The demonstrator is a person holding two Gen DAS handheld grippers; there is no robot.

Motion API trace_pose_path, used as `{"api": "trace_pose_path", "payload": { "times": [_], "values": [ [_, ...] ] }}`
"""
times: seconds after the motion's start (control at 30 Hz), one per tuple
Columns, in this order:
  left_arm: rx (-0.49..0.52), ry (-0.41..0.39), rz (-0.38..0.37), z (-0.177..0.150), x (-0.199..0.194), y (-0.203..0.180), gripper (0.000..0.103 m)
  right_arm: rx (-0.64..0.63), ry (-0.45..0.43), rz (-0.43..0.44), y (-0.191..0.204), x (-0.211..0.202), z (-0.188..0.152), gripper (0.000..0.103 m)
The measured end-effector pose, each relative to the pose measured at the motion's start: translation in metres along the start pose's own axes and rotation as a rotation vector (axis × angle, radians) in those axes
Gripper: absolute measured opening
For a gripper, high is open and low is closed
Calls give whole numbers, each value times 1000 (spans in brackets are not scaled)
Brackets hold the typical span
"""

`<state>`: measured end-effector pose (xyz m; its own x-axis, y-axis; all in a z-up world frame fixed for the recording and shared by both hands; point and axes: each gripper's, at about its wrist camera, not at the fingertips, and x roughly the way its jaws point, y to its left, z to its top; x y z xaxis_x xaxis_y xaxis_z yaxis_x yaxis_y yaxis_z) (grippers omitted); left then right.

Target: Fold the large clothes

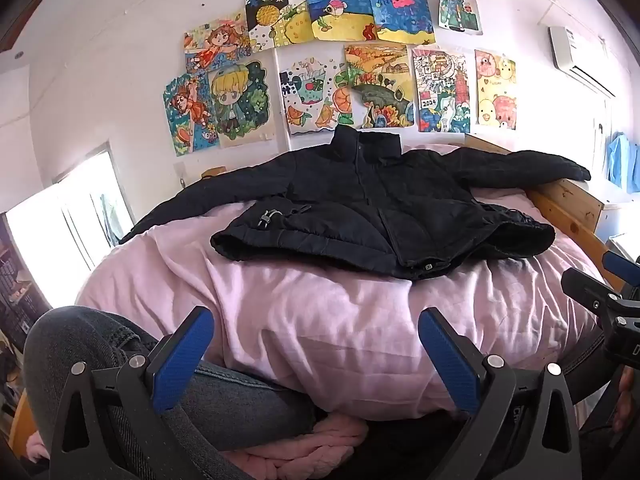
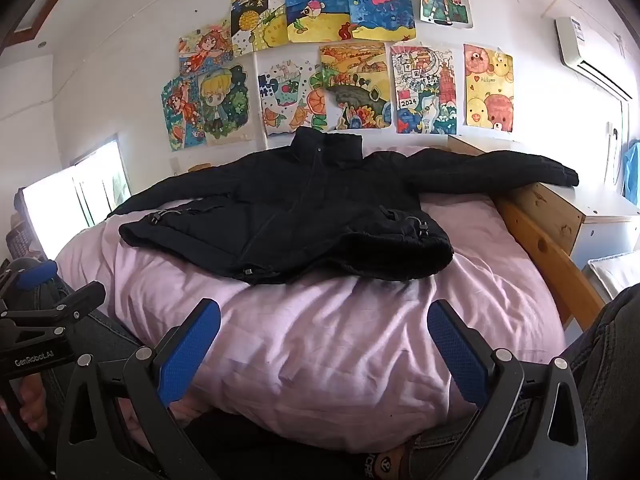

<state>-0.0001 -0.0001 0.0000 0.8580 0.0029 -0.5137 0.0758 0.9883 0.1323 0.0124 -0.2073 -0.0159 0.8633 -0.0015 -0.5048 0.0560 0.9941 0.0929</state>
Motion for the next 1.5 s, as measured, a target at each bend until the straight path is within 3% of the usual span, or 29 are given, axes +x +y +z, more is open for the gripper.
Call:
{"api": "trace_pose_path", "payload": {
  "times": [1.5],
  "values": [
    [0,-5,0,0,0,0,103,12,9,3,-5,8,-1,102]
  ]
}}
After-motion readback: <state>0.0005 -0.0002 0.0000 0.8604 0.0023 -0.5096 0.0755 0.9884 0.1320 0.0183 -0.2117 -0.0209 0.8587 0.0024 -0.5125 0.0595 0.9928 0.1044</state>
